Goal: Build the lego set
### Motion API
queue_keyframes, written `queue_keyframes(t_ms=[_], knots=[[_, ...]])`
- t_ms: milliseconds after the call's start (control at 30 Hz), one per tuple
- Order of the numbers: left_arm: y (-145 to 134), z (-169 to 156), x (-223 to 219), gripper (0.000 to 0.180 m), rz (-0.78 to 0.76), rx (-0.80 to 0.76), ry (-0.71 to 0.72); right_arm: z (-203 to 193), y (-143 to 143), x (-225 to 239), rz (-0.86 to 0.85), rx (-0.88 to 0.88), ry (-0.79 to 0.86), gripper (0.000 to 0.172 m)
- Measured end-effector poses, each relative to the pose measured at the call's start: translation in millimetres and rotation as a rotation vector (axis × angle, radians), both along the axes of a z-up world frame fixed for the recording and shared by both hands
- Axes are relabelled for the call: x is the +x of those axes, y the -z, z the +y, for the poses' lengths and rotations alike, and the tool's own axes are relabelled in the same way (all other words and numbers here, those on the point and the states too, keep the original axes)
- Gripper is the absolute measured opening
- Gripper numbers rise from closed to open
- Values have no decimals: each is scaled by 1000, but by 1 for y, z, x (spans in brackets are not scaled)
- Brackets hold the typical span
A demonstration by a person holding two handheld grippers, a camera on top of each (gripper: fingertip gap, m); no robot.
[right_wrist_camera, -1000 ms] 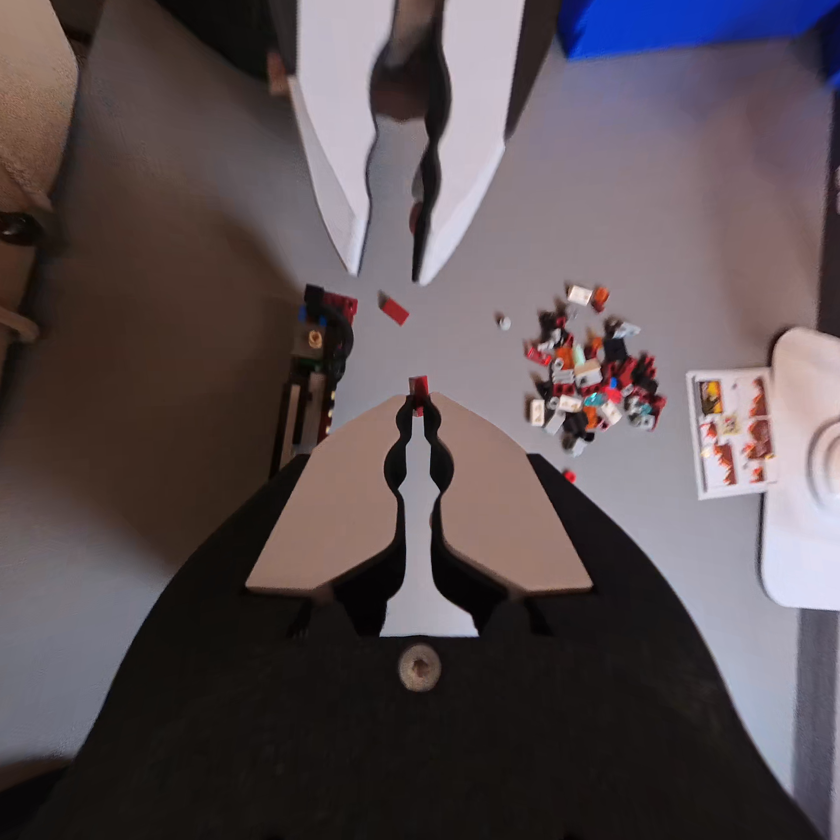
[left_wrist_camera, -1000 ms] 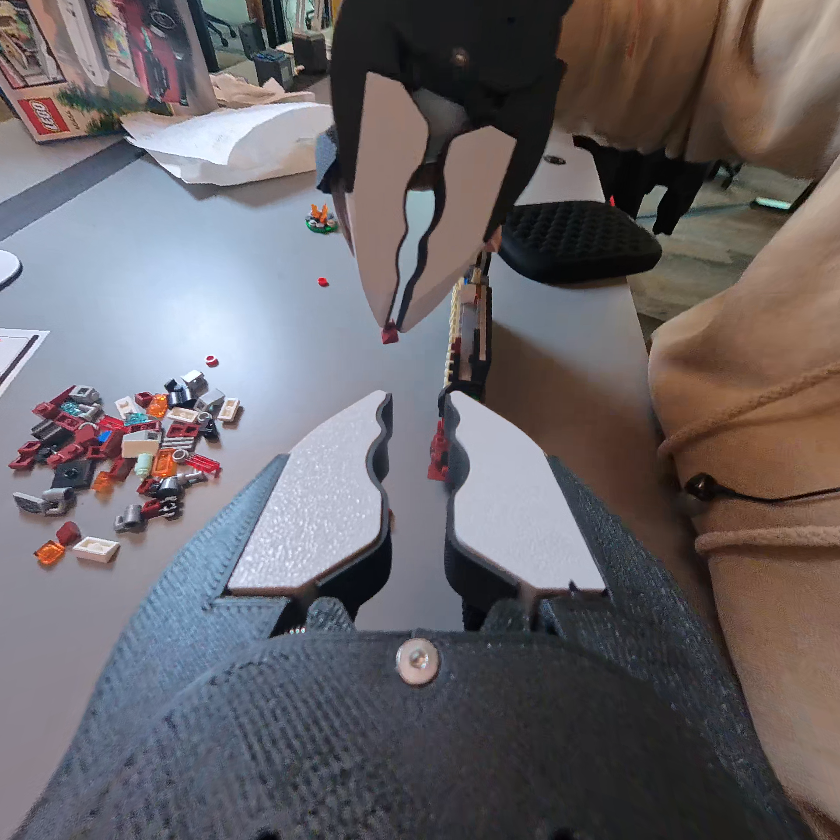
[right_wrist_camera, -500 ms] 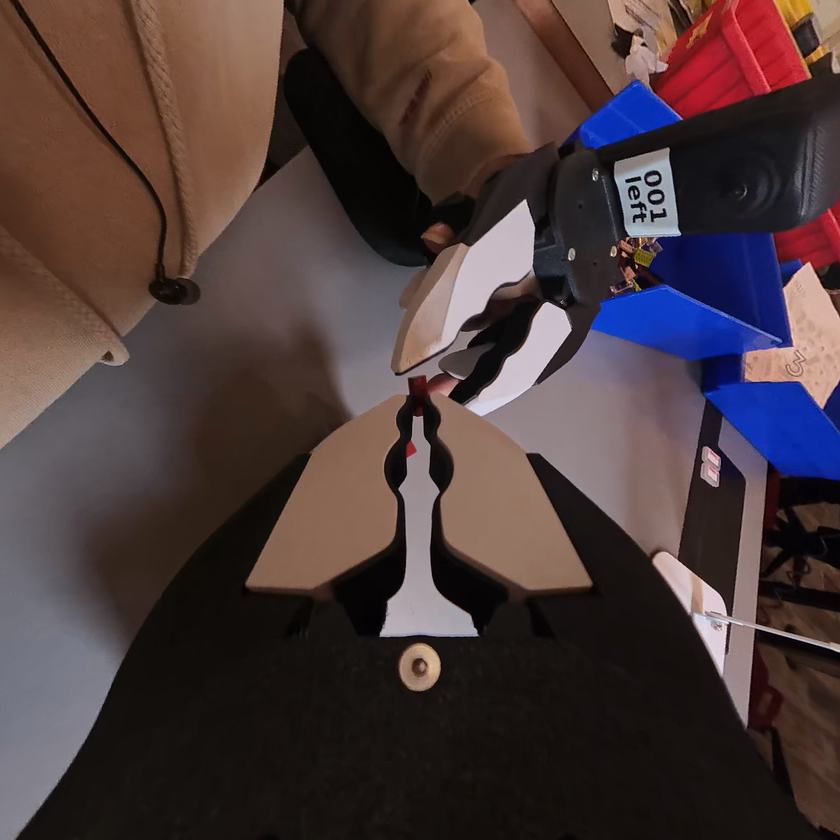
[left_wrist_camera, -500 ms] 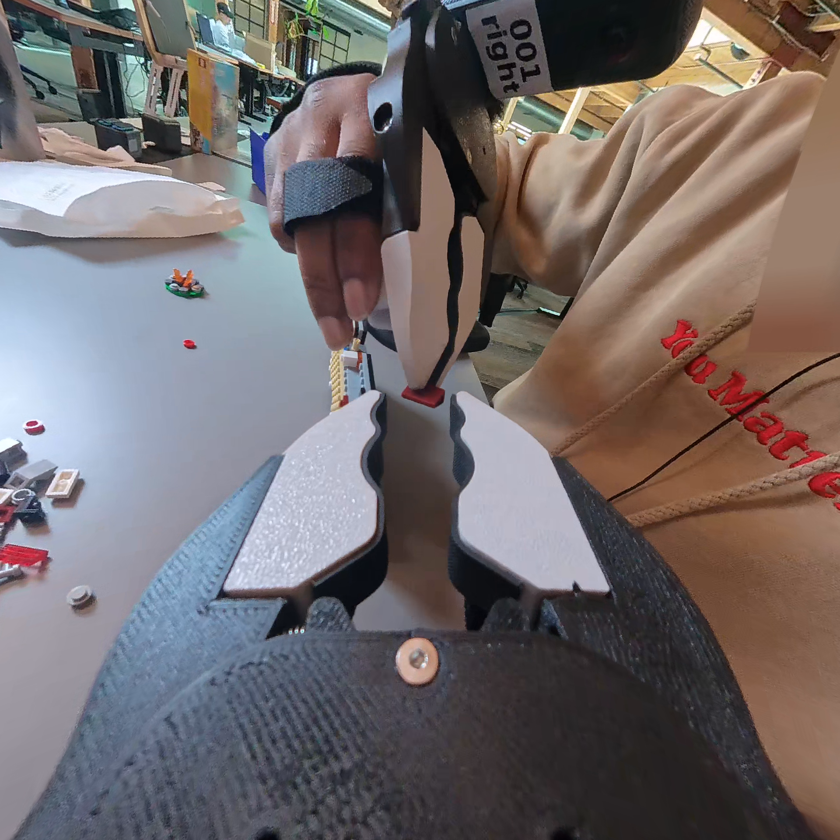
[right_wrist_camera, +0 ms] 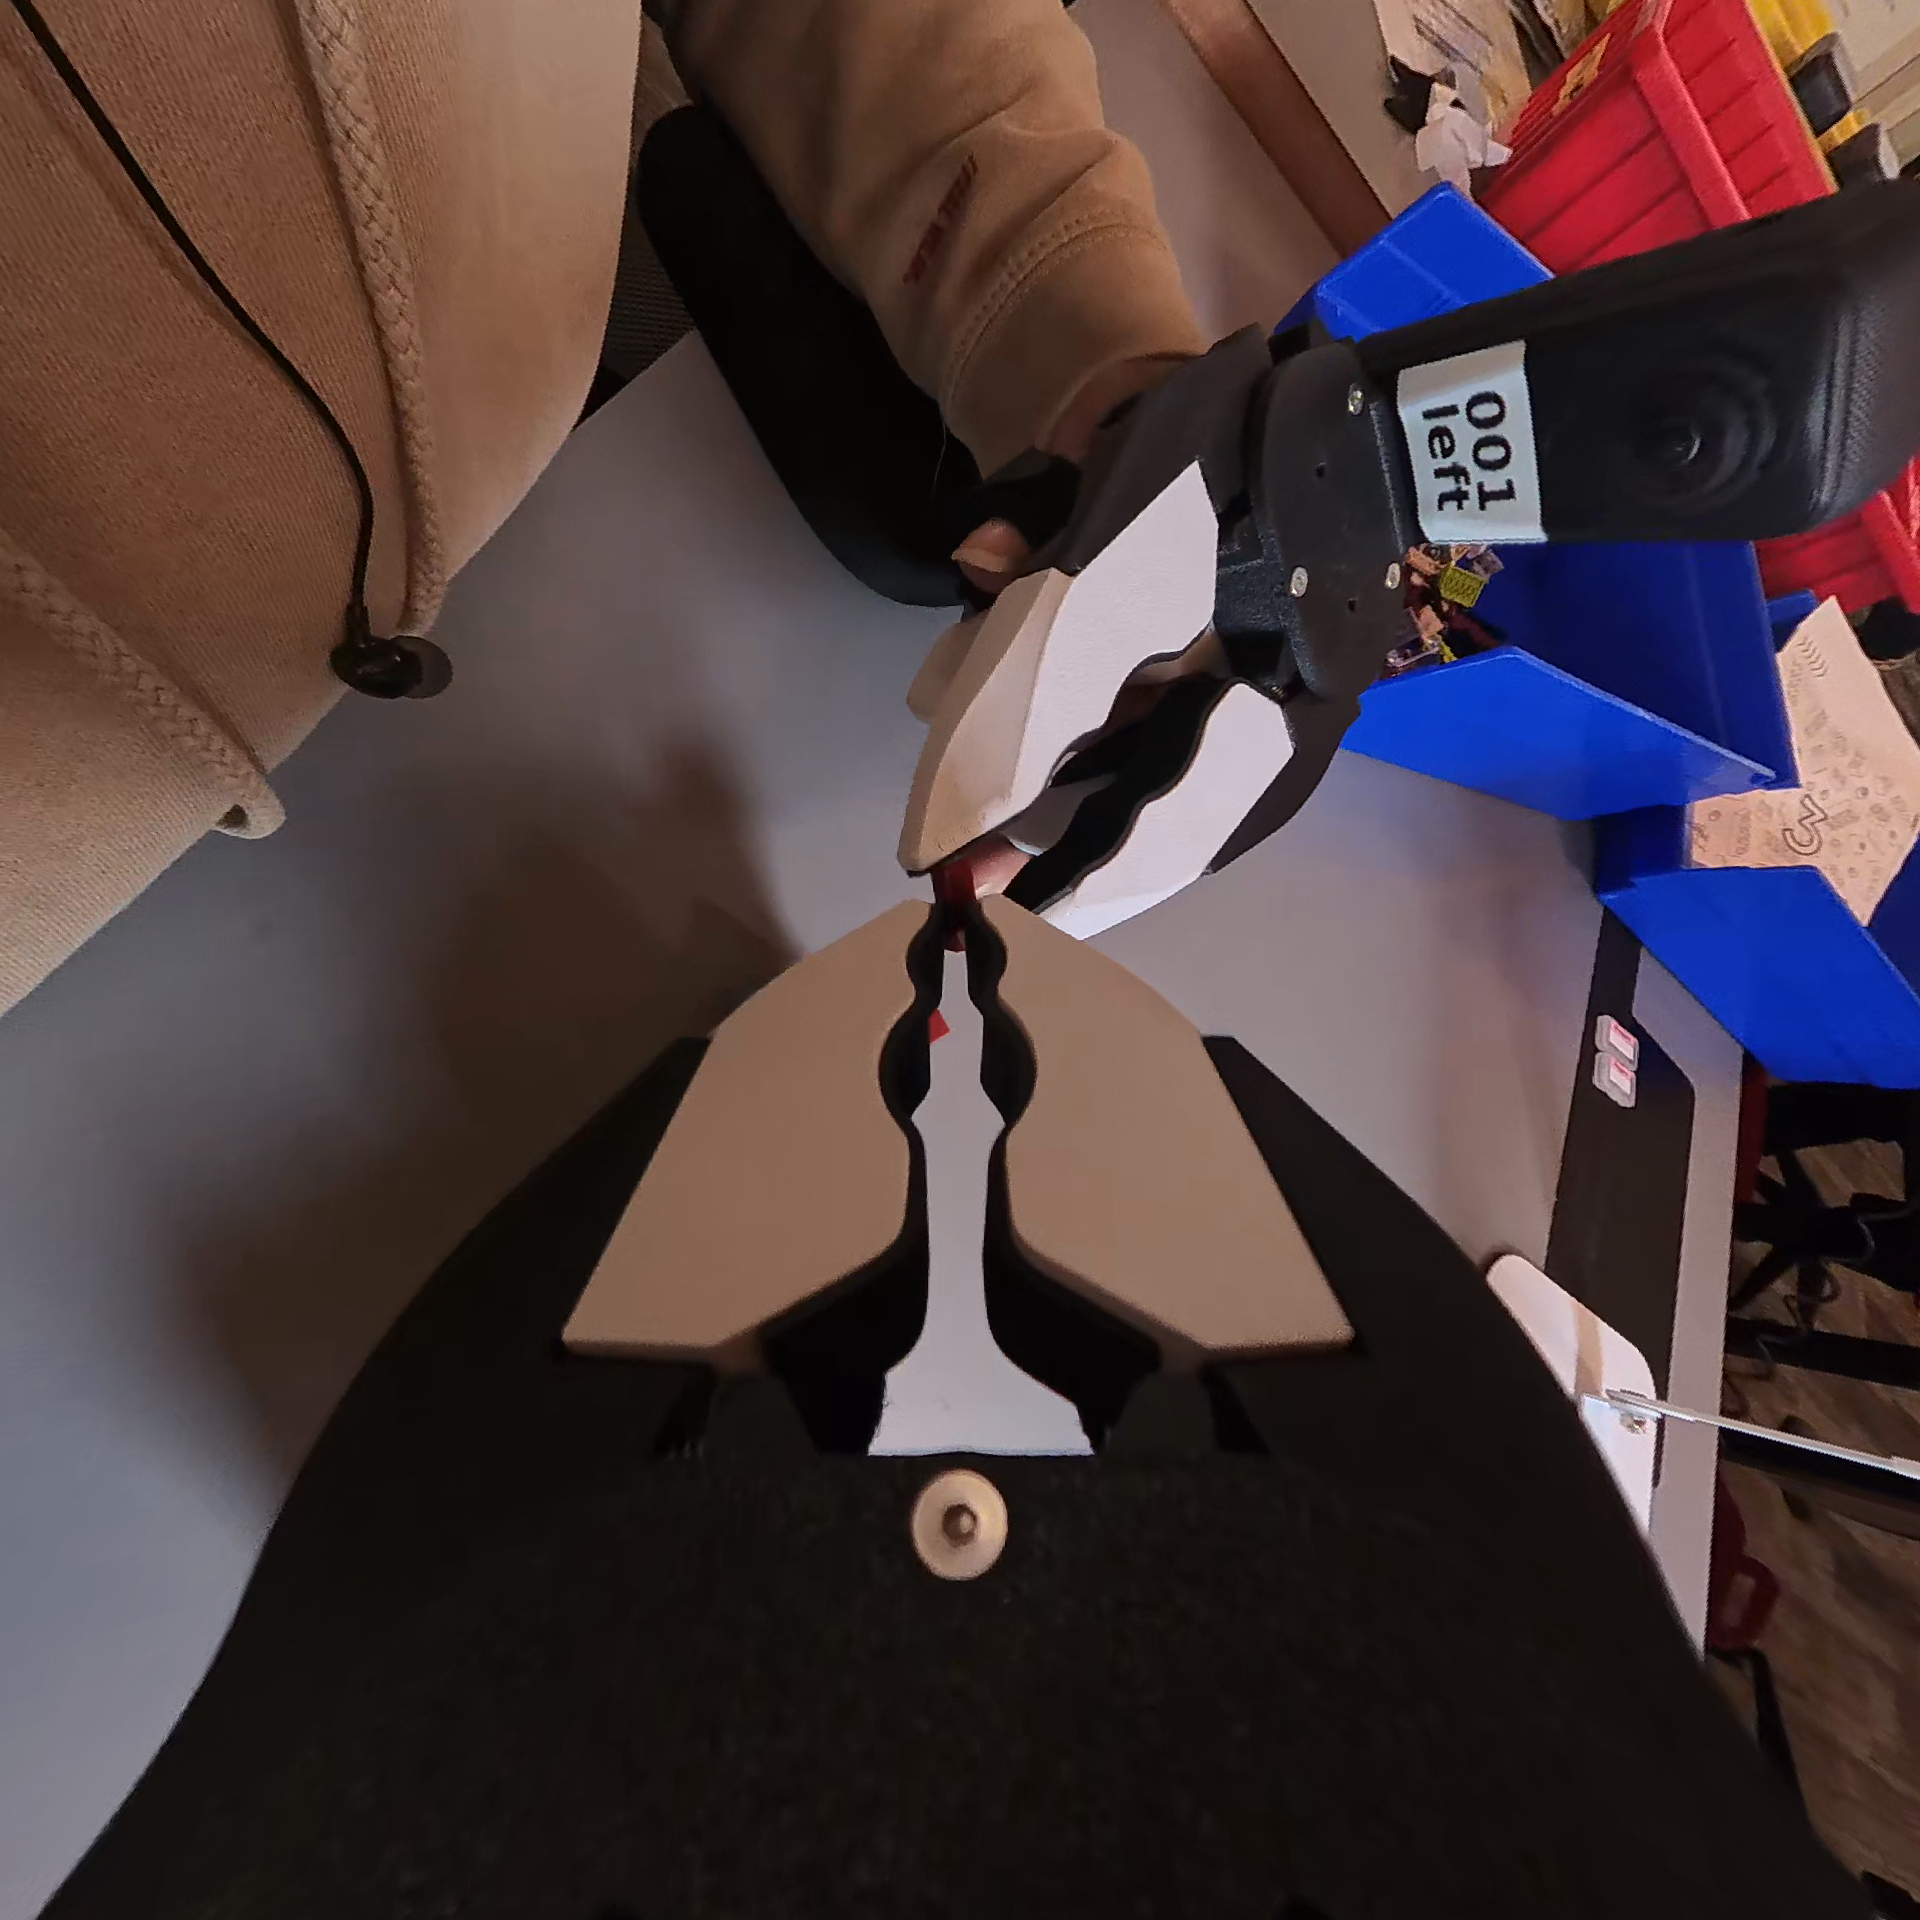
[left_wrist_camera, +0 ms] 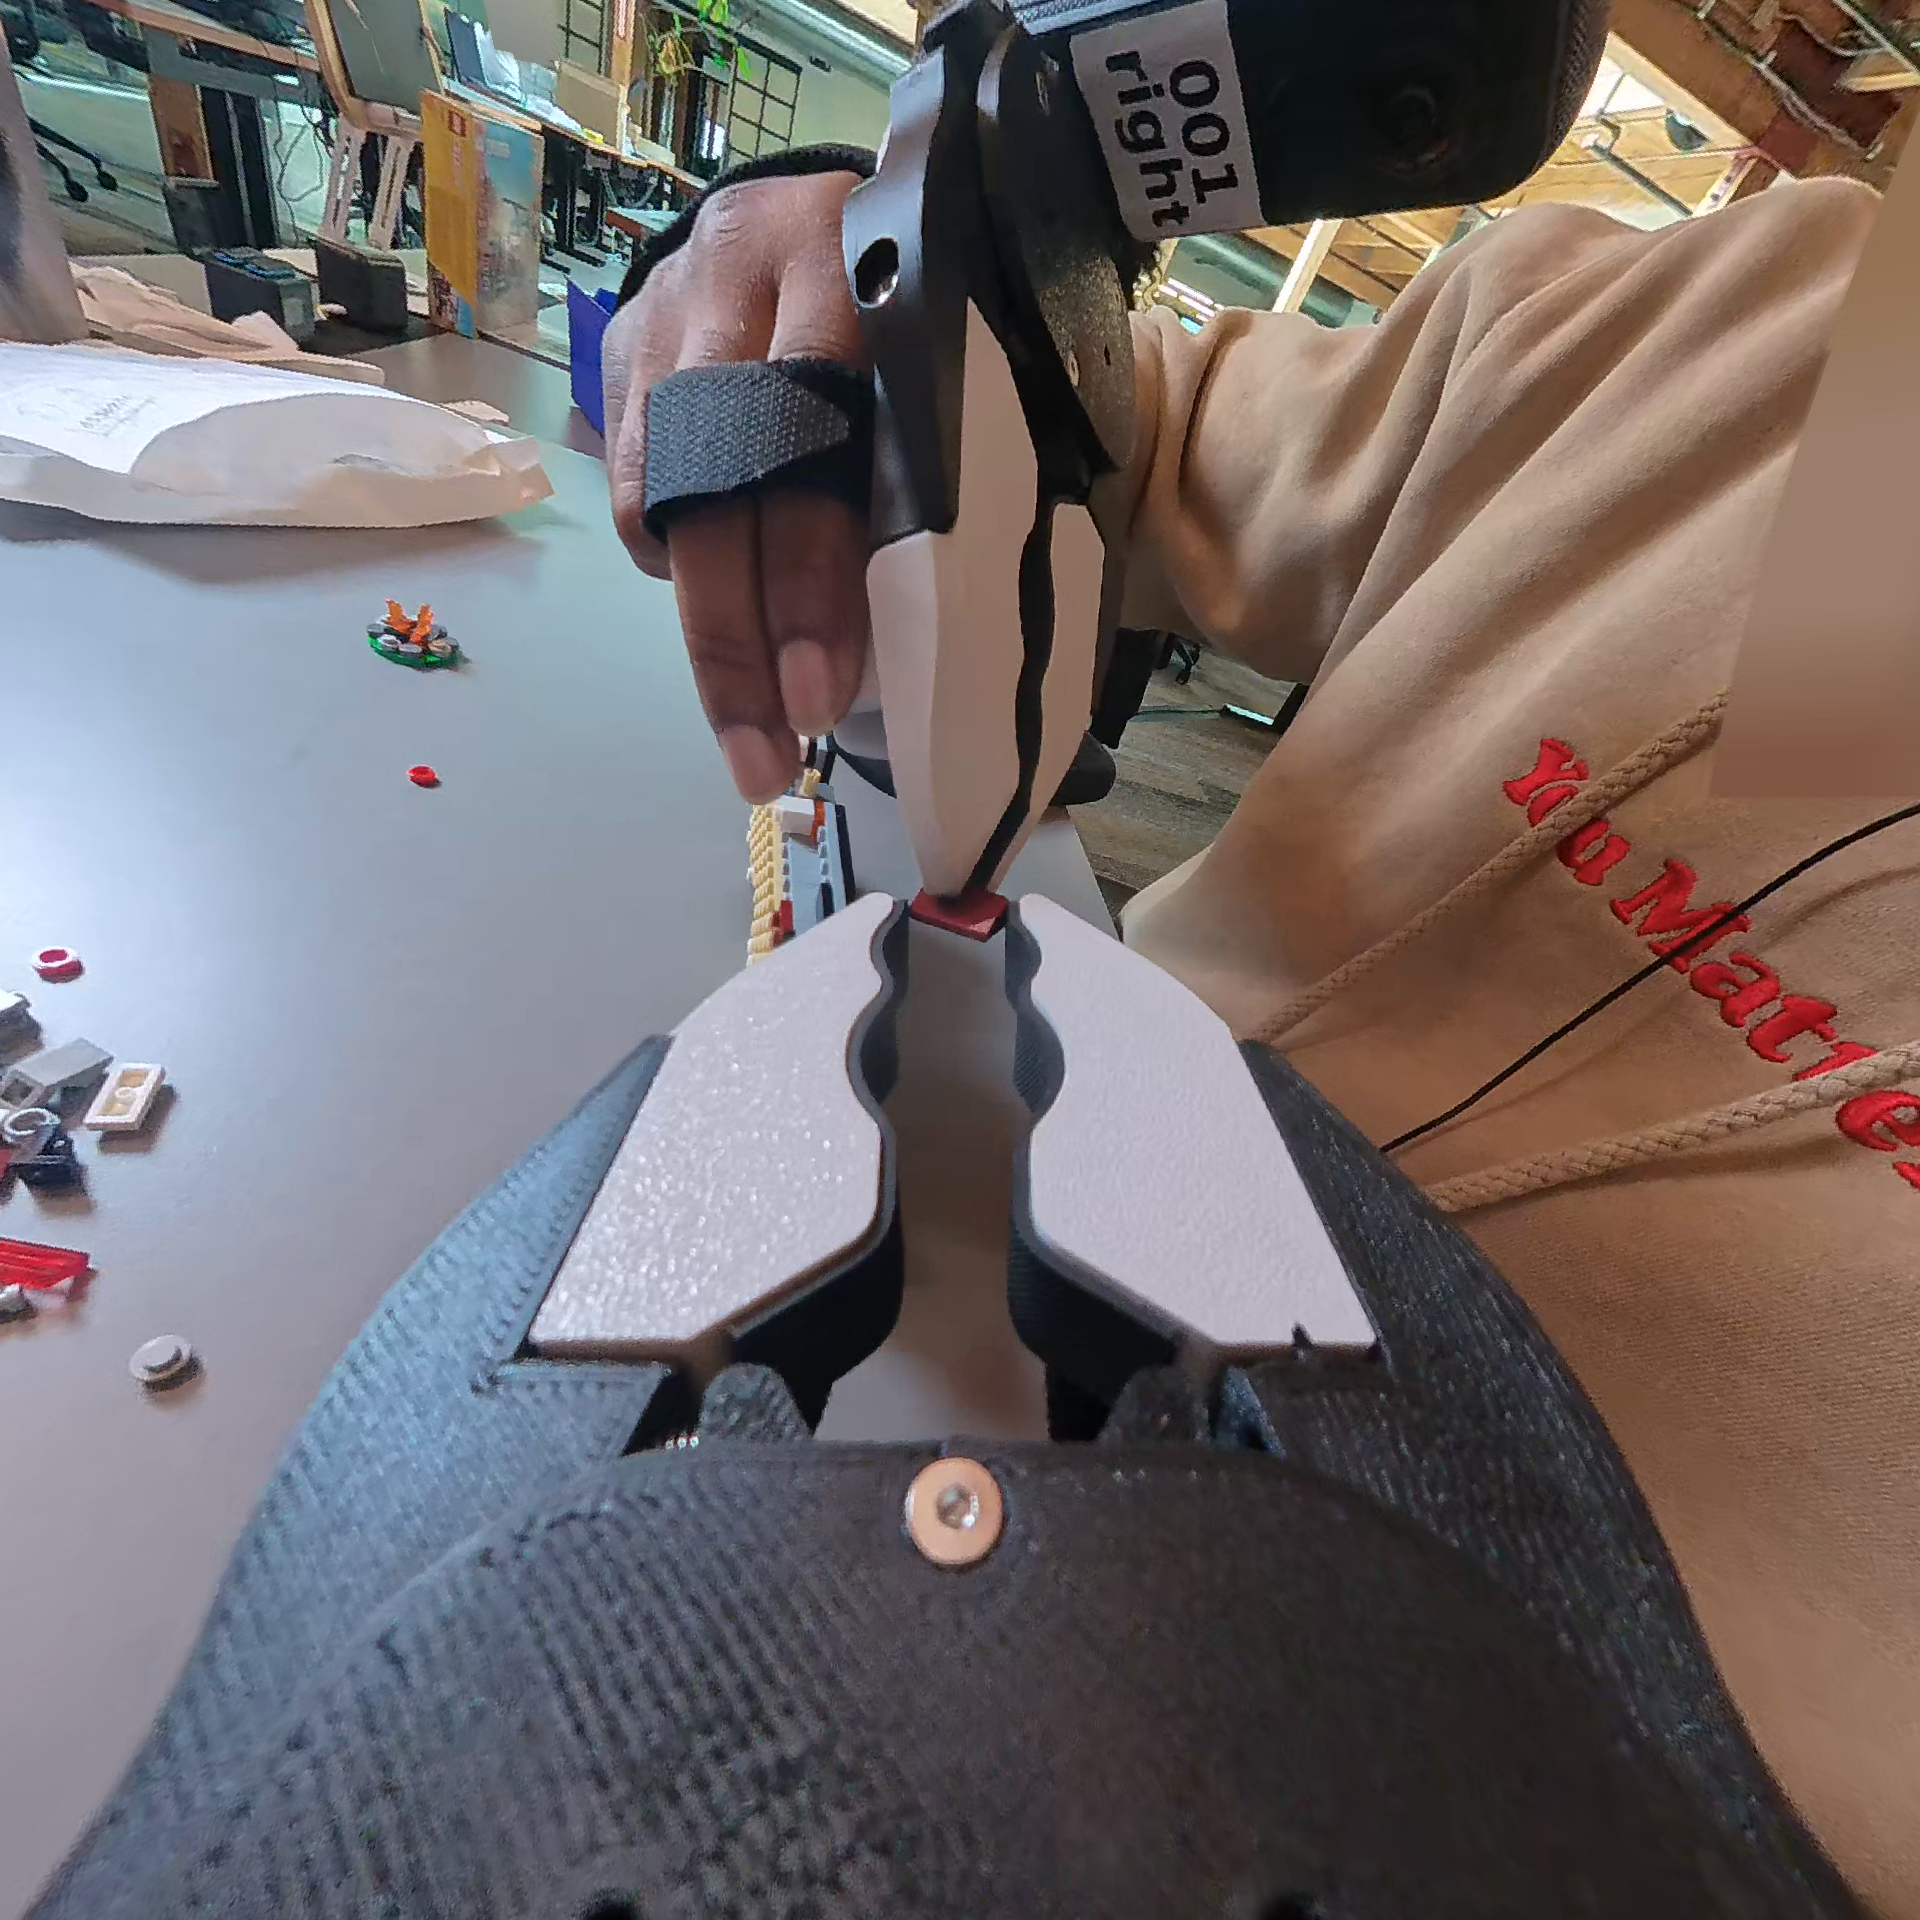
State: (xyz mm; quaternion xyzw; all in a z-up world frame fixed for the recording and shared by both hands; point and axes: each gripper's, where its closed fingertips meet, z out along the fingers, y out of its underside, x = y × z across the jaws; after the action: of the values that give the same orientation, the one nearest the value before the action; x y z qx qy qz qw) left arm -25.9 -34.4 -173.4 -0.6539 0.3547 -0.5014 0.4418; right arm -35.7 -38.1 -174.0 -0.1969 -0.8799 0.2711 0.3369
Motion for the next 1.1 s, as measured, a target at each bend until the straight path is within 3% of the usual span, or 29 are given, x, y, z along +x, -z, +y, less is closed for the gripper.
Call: queue_keyframes(t_ms=[633, 1100], knots=[[-4, 13, -5, 18, -6, 35, -96, 12, -5, -4, 79, -13, 78, 3], [3, -2, 2, 20, 11, -9, 13, 1, 5, 6, 35, 91, -50, 1]])
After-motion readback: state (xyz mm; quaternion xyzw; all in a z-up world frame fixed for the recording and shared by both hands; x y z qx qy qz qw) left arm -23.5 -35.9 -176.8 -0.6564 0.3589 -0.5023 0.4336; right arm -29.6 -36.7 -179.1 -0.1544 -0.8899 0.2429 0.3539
